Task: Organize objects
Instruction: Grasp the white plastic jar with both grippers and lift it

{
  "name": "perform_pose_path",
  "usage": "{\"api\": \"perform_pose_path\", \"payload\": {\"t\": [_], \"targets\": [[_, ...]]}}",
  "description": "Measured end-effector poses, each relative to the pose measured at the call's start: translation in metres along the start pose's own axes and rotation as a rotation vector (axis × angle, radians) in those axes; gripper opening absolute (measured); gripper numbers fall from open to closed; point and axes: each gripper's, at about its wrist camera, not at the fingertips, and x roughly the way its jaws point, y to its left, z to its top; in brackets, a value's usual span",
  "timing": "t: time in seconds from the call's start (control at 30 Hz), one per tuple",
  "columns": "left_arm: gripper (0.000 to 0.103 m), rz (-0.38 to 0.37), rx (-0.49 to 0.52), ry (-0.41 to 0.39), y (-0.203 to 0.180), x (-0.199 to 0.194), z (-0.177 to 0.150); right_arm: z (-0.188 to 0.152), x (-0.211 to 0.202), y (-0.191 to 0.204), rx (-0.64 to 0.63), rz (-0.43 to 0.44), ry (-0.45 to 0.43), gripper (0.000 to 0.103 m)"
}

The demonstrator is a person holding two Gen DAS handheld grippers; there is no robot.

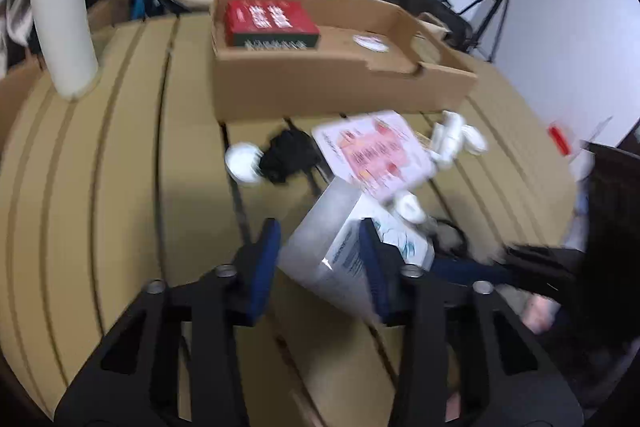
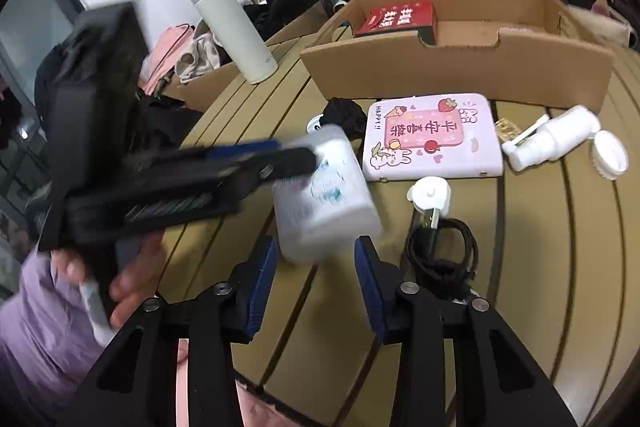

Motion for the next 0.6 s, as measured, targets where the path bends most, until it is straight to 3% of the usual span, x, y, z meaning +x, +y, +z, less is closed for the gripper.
{"api": "perform_pose_path", "payload": {"t": [0.1, 0.2, 0.3, 0.37, 0.4, 0.47, 0.6], "targets": [[0.029, -0.058, -0.076, 0.022, -0.009, -0.012, -0.027, -0.001, -0.004, -0.005, -0.009, -0.031, 0.001, 0.043], [0.029, -0.105, -0.074, 0.008, -0.032, -0.026, -0.055, -0.008, -0.020, -0.009, -0.024, -0.049, -0.005, 0.043], [0.036, -0.063, -0.092, -0.048, -0.039, -0.038, -0.063, -0.012, -0.032, -0.016, -0.008, -0.045, -0.009, 0.043], [0.051, -0.049, -0.130, -0.057, -0.031, -0.034, -0.059, -0.009, -0.033, -0.019, 0.010, -0.044, -0.003, 0.043], [0.051, -0.072, -0.149, -0.039, -0.028, -0.028, -0.056, -0.007, -0.029, -0.020, 0.007, -0.024, 0.006, 0.043], [0.050, -0.040, -0.190, 0.013, -0.028, -0.015, -0.057, -0.004, -0.021, -0.019, 0.005, -0.033, 0.010, 0.043], [0.043, -0.031, -0.204, -0.031, -0.041, -0.023, -0.076, -0.014, -0.027, -0.008, -0.017, -0.032, 0.041, 0.033]]}}
